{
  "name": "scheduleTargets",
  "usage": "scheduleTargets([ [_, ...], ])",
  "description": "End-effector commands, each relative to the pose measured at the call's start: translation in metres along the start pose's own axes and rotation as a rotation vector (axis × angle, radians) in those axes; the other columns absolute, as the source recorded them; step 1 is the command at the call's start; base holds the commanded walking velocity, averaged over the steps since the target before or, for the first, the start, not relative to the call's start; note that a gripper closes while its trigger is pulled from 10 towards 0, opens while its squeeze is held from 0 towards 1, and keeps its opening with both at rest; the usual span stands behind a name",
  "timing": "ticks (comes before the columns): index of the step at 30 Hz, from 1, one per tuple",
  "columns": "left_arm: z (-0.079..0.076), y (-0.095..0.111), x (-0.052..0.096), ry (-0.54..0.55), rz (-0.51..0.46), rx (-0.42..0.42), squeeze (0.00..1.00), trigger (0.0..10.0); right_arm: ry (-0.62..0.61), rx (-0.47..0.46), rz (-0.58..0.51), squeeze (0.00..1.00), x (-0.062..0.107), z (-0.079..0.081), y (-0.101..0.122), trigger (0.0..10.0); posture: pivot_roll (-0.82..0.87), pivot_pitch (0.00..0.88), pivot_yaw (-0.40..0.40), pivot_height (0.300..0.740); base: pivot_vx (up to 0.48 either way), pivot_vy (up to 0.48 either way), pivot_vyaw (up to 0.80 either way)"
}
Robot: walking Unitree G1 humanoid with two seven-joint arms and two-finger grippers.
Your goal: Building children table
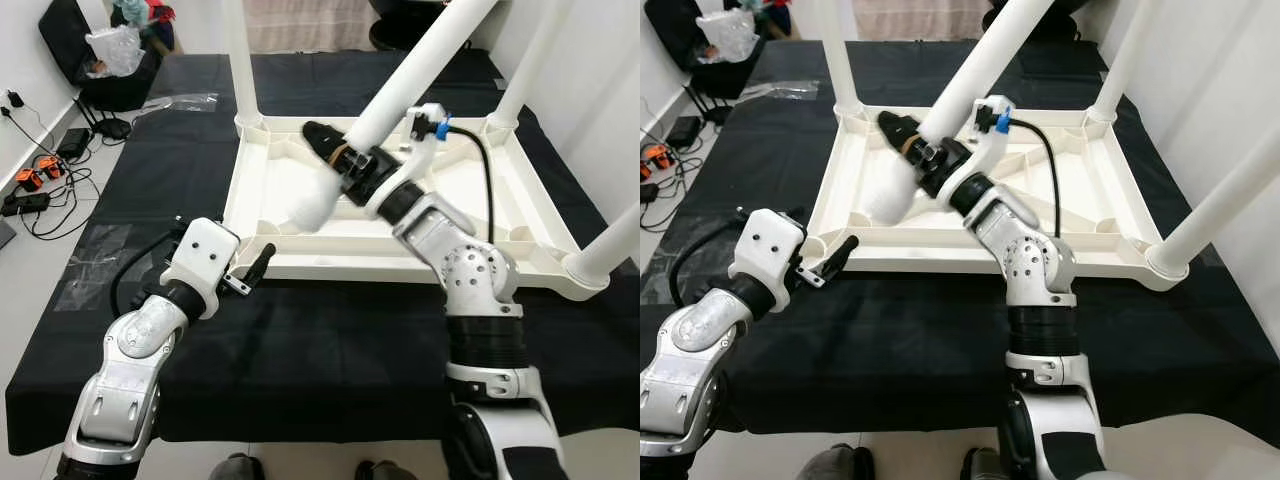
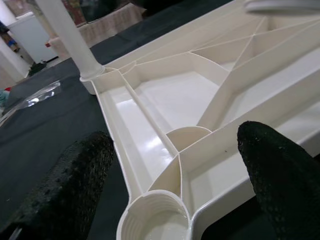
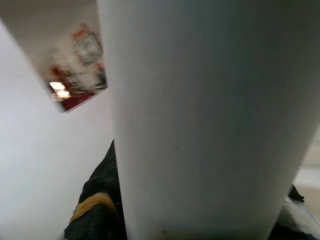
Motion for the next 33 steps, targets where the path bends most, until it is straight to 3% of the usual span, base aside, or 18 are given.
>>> scheduleTargets([
  [1, -0.004, 0.000, 0.000, 0.003, 0.001, 0.007, 0.00, 10.0, -0.051, 0.117, -0.062, 0.00, -0.001, -0.002, 0.010, 0.0, 0.07, 0.071, -0.044, 0.740, 0.000, 0.000, 0.00],
  [2, -0.008, 0.002, 0.000, -0.003, -0.009, 0.009, 0.00, 10.0, -0.107, 0.224, -0.092, 0.00, 0.000, -0.008, 0.016, 0.0, 0.06, 0.071, -0.040, 0.740, 0.000, 0.000, 0.00],
  [3, -0.008, 0.002, 0.000, -0.003, -0.009, 0.009, 0.00, 10.0, -0.107, 0.224, -0.092, 0.00, 0.000, -0.008, 0.016, 0.0, 0.06, 0.071, -0.040, 0.740, 0.000, 0.000, 0.00],
  [5, -0.016, 0.005, 0.000, -0.012, -0.018, 0.020, 0.00, 10.0, -0.162, 0.343, -0.134, 0.00, 0.004, -0.012, 0.023, 0.0, 0.06, 0.063, -0.042, 0.740, 0.000, 0.000, 0.00],
  [8, -0.024, 0.007, 0.000, -0.032, -0.028, 0.041, 0.00, 10.0, -0.166, 0.389, -0.141, 0.00, 0.006, -0.009, 0.022, 0.0, 0.06, 0.062, -0.041, 0.740, 0.000, 0.000, 0.00],
  [9, -0.025, 0.008, -0.001, -0.034, -0.029, 0.049, 0.00, 10.0, -0.162, 0.389, -0.128, 0.00, 0.007, -0.008, 0.019, 5.5, 0.06, 0.061, -0.040, 0.740, 0.000, 0.000, 0.00],
  [10, -0.027, 0.010, -0.002, -0.035, -0.035, 0.061, 0.00, 10.0, -0.158, 0.390, -0.116, 0.00, 0.007, -0.007, 0.015, 10.0, 0.06, 0.059, -0.042, 0.740, 0.000, 0.000, 0.00],
  [15, -0.027, 0.011, -0.004, -0.003, -0.028, 0.104, 0.00, 10.0, -0.147, 0.369, -0.087, 0.00, 0.008, -0.004, -0.002, 10.0, 0.06, 0.058, -0.044, 0.740, 0.000, 0.000, 0.00],
  [17, -0.032, 0.012, -0.002, 0.003, -0.023, 0.116, 0.00, 10.0, -0.118, 0.322, -0.071, 0.00, 0.010, 0.002, -0.012, 10.0, 0.06, 0.058, -0.047, 0.740, 0.000, 0.000, 0.00],
  [25, -0.047, 0.008, 0.004, -0.001, 0.006, 0.147, 0.00, 10.0, -0.105, 0.279, -0.074, 0.00, 0.018, 0.010, -0.014, 10.0, 0.05, 0.066, -0.049, 0.740, 0.000, 0.000, 0.00],
  [27, -0.045, 0.004, -0.003, -0.005, 0.031, 0.133, 0.00, 10.0, -0.100, 0.210, -0.067, 0.00, 0.018, 0.016, -0.014, 10.0, 0.05, 0.065, -0.050, 0.740, 0.000, 0.000, 0.00],
  [30, -0.044, 0.003, -0.004, -0.007, 0.042, 0.128, 0.00, 10.0, -0.096, 0.195, -0.068, 0.00, 0.017, 0.018, -0.013, 10.0, 0.05, 0.065, -0.050, 0.740, 0.000, 0.000, 0.00],
  [33, -0.054, 0.011, -0.011, -0.149, -0.003, 0.128, 0.00, 10.0, -0.063, 0.214, -0.086, 0.00, 0.016, 0.025, -0.008, 10.0, 0.05, 0.067, -0.050, 0.740, 0.000, 0.000, 0.00],
])
Point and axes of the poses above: a point about 5 cm out from each wrist's last joint towards the gripper, its own x axis pointing back from the gripper into the wrist, its own y axis along the axis of the wrist's last joint, z = x × y, the point moved 5 cm from there along -x, pointing out of the wrist towards the gripper, and after that the axes turned 5 degrees about -x, right-handed, at the moved point
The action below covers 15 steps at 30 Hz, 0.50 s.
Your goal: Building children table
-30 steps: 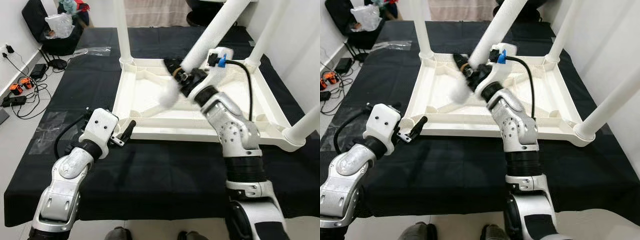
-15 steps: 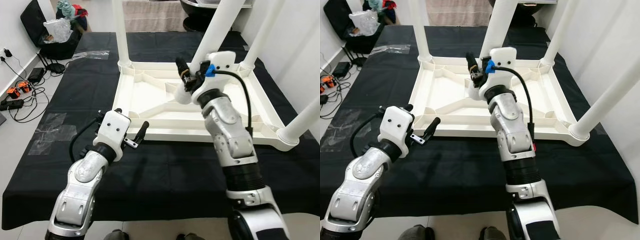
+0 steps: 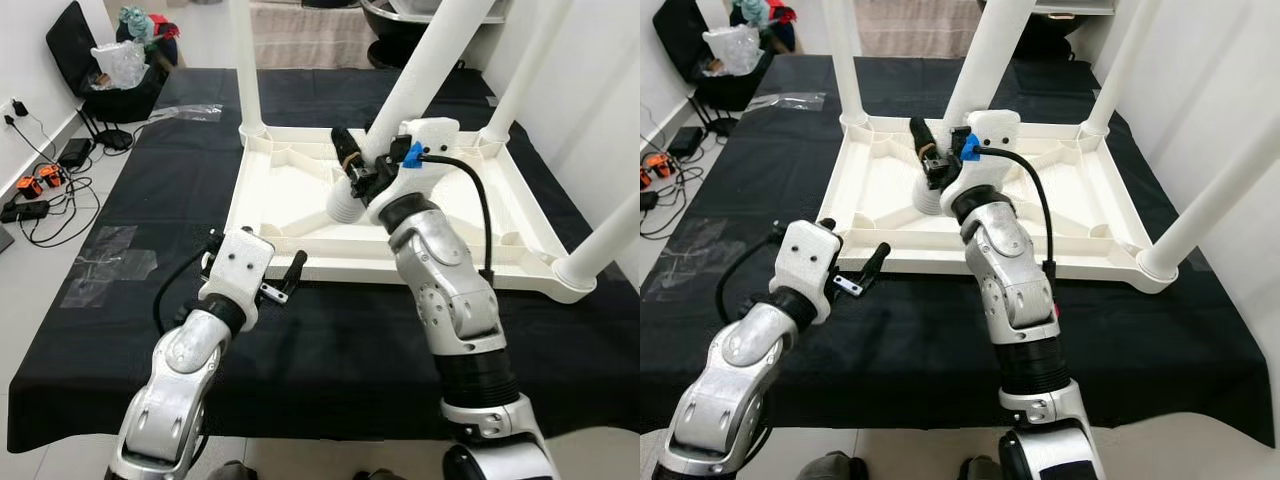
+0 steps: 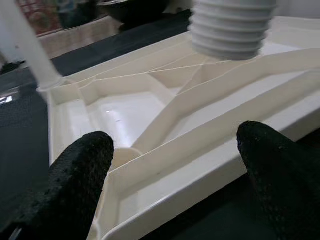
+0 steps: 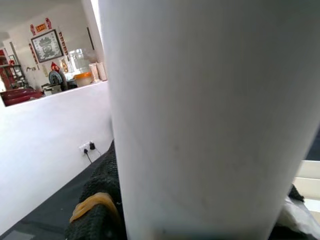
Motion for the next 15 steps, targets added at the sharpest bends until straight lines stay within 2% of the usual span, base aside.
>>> scheduleTargets([
  [1, -0.006, -0.003, -0.002, -0.066, 0.012, 0.002, 0.00, 10.0, 0.020, 0.002, -0.027, 0.00, 0.001, 0.004, 0.008, 10.0, 0.05, 0.067, -0.050, 0.740, 0.000, 0.000, 0.00],
  [3, -0.012, 0.002, -0.006, -0.146, -0.013, -0.028, 0.00, 10.0, 0.033, -0.001, -0.028, 0.00, 0.001, 0.007, 0.008, 10.0, 0.05, 0.069, -0.051, 0.740, 0.000, 0.000, 0.00],
  [6, -0.016, 0.006, -0.010, -0.204, -0.035, -0.065, 0.00, 10.0, 0.043, -0.003, -0.026, 0.00, 0.001, 0.011, 0.008, 10.0, 0.05, 0.071, -0.047, 0.740, 0.000, 0.000, 0.00],
  [12, -0.014, 0.010, -0.017, -0.212, -0.059, -0.111, 0.00, 10.0, 0.062, -0.008, -0.020, 0.00, 0.003, 0.017, 0.008, 10.0, 0.05, 0.074, -0.046, 0.740, 0.000, 0.000, 0.00],
  [14, -0.009, 0.014, -0.022, -0.188, -0.090, -0.171, 0.00, 10.0, 0.077, -0.015, -0.015, 0.00, 0.003, 0.022, 0.007, 10.0, 0.05, 0.076, -0.046, 0.740, 0.000, 0.000, 0.00],
  [15, -0.009, 0.014, -0.022, -0.188, -0.090, -0.171, 0.00, 10.0, 0.077, -0.015, -0.015, 0.00, 0.003, 0.022, 0.007, 10.0, 0.05, 0.076, -0.046, 0.740, 0.000, 0.000, 0.00],
])
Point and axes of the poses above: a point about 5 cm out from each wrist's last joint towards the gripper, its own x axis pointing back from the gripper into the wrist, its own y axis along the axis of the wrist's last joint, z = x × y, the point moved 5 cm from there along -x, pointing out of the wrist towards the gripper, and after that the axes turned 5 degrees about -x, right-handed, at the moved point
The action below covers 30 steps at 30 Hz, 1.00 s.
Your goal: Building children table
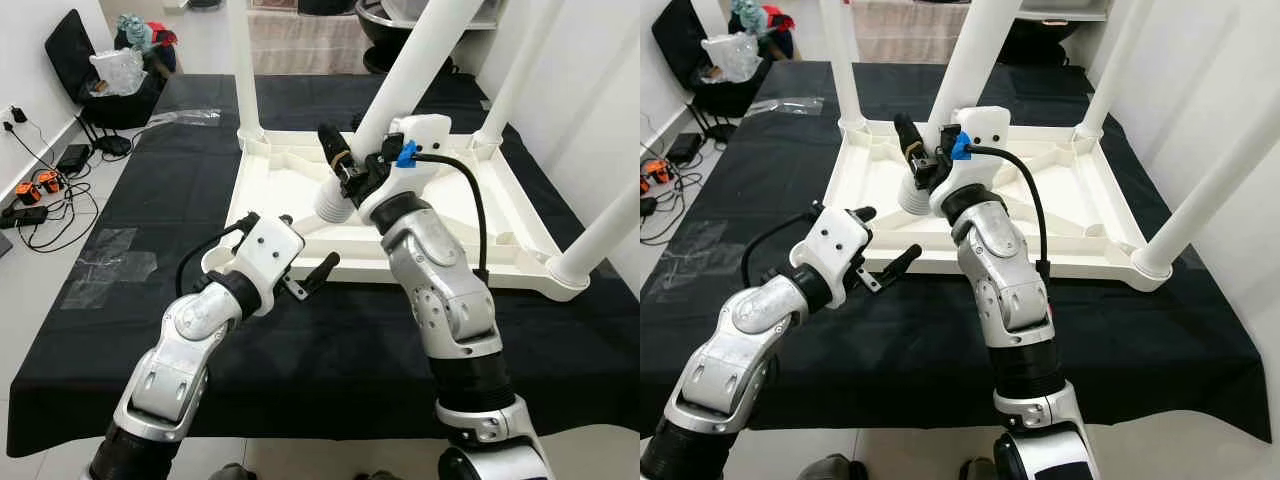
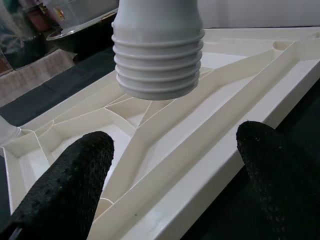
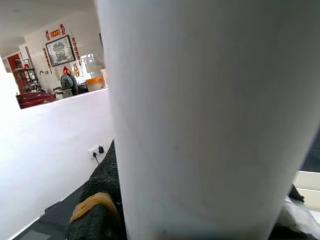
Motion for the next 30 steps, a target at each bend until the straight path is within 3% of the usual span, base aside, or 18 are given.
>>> scheduleTargets([
  [1, 0.005, 0.000, -0.003, 0.010, -0.009, -0.059, 0.00, 10.0, 0.030, -0.012, 0.003, 0.00, 0.001, 0.008, 0.000, 10.0, 0.05, 0.078, -0.047, 0.740, 0.000, 0.000, 0.00],
  [9, 0.009, 0.002, -0.008, 0.006, -0.027, -0.088, 0.00, 10.0, 0.045, -0.013, 0.024, 0.00, 0.004, 0.012, -0.006, 10.0, 0.05, 0.084, -0.047, 0.740, 0.000, 0.000, 0.00],
  [17, -0.003, 0.004, -0.022, -0.039, -0.068, -0.068, 0.00, 10.0, 0.093, -0.045, 0.028, 0.00, 0.007, 0.027, -0.006, 10.0, 0.03, 0.088, -0.035, 0.740, 0.000, 0.000, 0.00],
  [30, -0.004, 0.008, -0.037, -0.034, -0.102, -0.055, 0.00, 10.0, 0.134, -0.073, 0.041, 0.00, 0.013, 0.040, -0.009, 10.0, 0.02, 0.081, -0.027, 0.740, 0.000, 0.000, 0.00],
])
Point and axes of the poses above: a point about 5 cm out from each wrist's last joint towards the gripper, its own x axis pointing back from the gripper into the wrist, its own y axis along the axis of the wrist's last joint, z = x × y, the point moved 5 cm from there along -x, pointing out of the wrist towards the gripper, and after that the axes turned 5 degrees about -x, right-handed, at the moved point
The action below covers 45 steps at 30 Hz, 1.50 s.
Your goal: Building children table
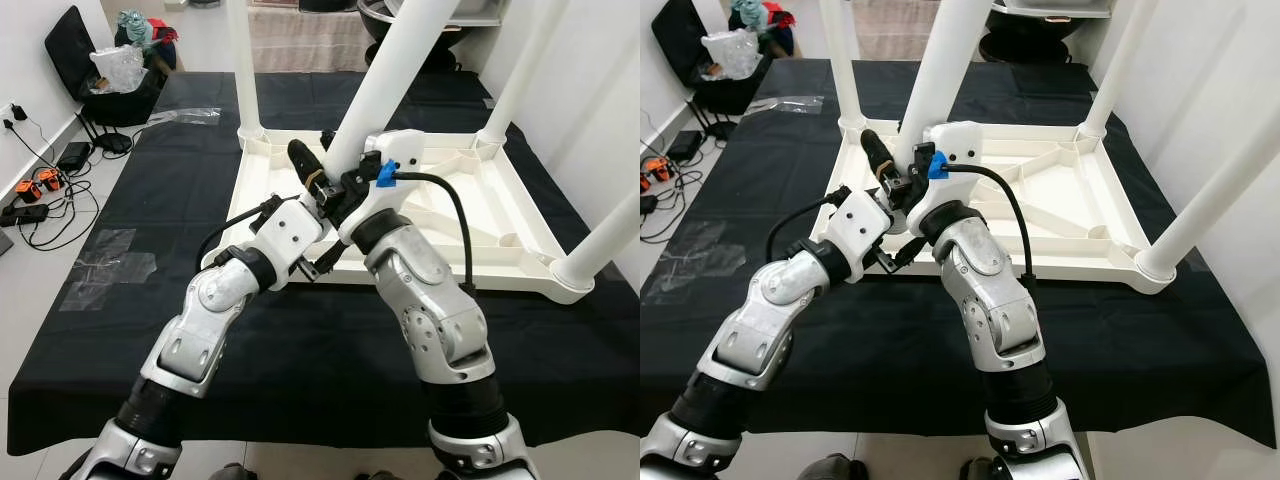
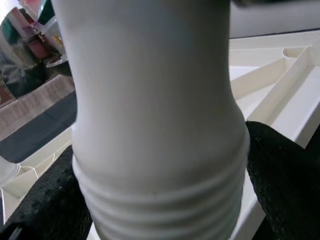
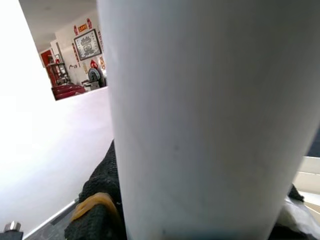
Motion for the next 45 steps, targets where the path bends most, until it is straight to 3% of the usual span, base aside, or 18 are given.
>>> scheduleTargets([
  [1, 0.000, 0.002, -0.004, -0.003, -0.015, -0.007, 0.00, 10.0, 0.035, -0.011, 0.001, 0.00, 0.002, 0.010, 0.000, 10.0, 0.02, 0.078, -0.027, 0.740, 0.000, 0.000, 0.00],
  [8, 0.002, 0.005, -0.007, 0.009, -0.033, -0.005, 0.00, 10.0, 0.034, -0.006, 0.009, 0.00, 0.002, 0.009, -0.002, 10.0, 0.02, 0.077, -0.027, 0.740, 0.000, 0.000, 0.00],
  [9, 0.002, 0.006, -0.008, 0.007, -0.040, -0.010, 0.00, 7.2, 0.032, -0.004, 0.012, 0.00, 0.003, 0.009, -0.003, 10.0, 0.02, 0.077, -0.027, 0.740, 0.000, 0.000, 0.00],
  [10, 0.002, 0.006, -0.008, 0.007, -0.040, -0.010, 0.00, 7.2, 0.032, -0.004, 0.012, 0.00, 0.003, 0.009, -0.003, 10.0, 0.02, 0.077, -0.027, 0.740, 0.000, 0.000, 0.00],
  [11, 0.001, 0.006, -0.008, 0.008, -0.042, -0.011, 0.00, 0.0, 0.030, -0.003, 0.015, 0.00, 0.003, 0.009, -0.004, 10.0, 0.02, 0.077, -0.027, 0.740, 0.000, 0.000, 0.00],
  [23, -0.005, 0.001, -0.005, -0.001, -0.036, -0.050, 0.00, 0.0, -0.009, 0.013, 0.005, 0.00, 0.001, -0.001, -0.001, 10.0, 0.03, 0.073, -0.032, 0.740, 0.000, 0.000, 0.00],
  [24, -0.006, -0.001, -0.005, 0.000, -0.024, -0.052, 0.00, 3.4, -0.015, 0.012, 0.000, 0.00, 0.001, -0.003, 0.000, 10.0, 0.03, 0.073, -0.032, 0.740, 0.000, 0.000, 0.00],
  [26, -0.006, -0.002, -0.005, 0.001, -0.016, -0.054, 0.00, 3.4, -0.018, 0.012, -0.003, 0.00, 0.000, -0.003, 0.001, 10.0, 0.03, 0.073, -0.032, 0.740, 0.000, 0.000, 0.00],
  [27, -0.007, -0.003, -0.005, 0.000, -0.013, -0.056, 0.00, 10.0, -0.016, 0.010, -0.007, 0.00, -0.001, -0.003, 0.002, 10.0, 0.03, 0.073, -0.030, 0.740, 0.000, 0.000, 0.00],
  [29, -0.007, -0.003, -0.005, 0.000, -0.014, -0.067, 0.00, 10.0, -0.009, 0.012, -0.023, 1.00, -0.002, -0.004, 0.007, 10.0, 0.03, 0.075, -0.032, 0.740, 0.000, 0.000, 0.00],
  [32, -0.008, -0.004, -0.004, 0.002, -0.015, -0.075, 0.00, 10.0, -0.009, 0.008, -0.033, 1.00, -0.004, -0.004, 0.011, 10.0, 0.03, 0.074, -0.032, 0.740, 0.000, 0.000, 0.00],
  [33, -0.007, -0.004, -0.004, 0.001, -0.016, -0.082, 0.00, 10.0, -0.016, -0.007, -0.034, 0.56, -0.005, -0.006, 0.013, 10.0, 0.03, 0.077, -0.034, 0.740, 0.000, 0.000, 0.00],
  [34, -0.007, -0.004, -0.004, 0.001, -0.016, -0.082, 0.00, 10.0, -0.016, -0.007, -0.034, 0.56, -0.005, -0.006, 0.013, 10.0, 0.03, 0.077, -0.034, 0.740, 0.000, 0.000, 0.00],
  [35, -0.007, -0.004, -0.003, 0.001, -0.015, -0.084, 0.00, 10.0, -0.018, -0.013, -0.035, 0.00, -0.006, -0.007, 0.015, 10.0, 0.03, 0.077, -0.034, 0.740, 0.000, 0.000, 0.00],
  [41, -0.006, -0.006, 0.000, 0.000, -0.011, -0.105, 0.00, 10.0, -0.028, -0.109, -0.045, 0.00, -0.008, -0.010, 0.020, 10.0, 0.03, 0.080, -0.034, 0.740, 0.000, 0.000, 0.00],
  [45, -0.006, -0.008, 0.002, -0.002, -0.008, -0.111, 0.00, 10.0, -0.019, -0.118, -0.051, 0.00, -0.009, -0.008, 0.022, 10.0, 0.03, 0.083, -0.032, 0.740, 0.000, 0.000, 0.00],
])
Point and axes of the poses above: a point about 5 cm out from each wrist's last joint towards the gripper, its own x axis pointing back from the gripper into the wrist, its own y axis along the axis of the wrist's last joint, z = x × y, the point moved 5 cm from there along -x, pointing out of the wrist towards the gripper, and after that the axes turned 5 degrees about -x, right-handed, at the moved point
